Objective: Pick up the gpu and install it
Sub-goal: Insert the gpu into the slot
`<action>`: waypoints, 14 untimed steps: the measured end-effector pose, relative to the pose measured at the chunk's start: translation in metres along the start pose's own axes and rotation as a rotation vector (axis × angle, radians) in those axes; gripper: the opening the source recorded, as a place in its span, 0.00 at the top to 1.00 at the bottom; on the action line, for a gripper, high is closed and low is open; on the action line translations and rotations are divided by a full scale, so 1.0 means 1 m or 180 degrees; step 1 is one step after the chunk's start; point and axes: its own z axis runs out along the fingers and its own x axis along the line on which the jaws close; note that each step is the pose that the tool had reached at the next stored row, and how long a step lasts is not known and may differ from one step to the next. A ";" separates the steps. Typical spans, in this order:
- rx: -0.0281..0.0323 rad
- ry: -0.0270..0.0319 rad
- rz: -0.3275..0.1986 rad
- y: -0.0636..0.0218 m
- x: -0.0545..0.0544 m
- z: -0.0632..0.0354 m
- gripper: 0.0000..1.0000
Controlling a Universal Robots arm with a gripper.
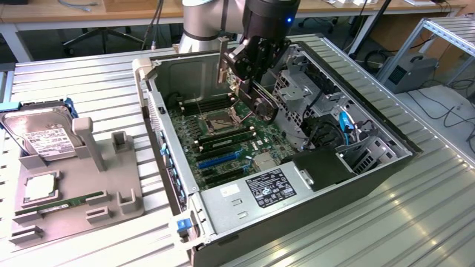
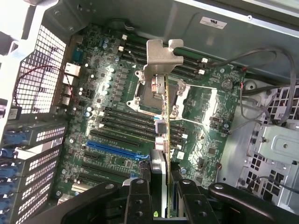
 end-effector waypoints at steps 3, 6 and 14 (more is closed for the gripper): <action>0.0000 0.0000 -0.0013 0.0000 0.000 0.0001 0.73; -0.0001 0.0001 -0.0025 0.0000 0.000 0.0002 0.73; -0.0002 0.0002 -0.0056 0.0000 0.000 0.0005 0.73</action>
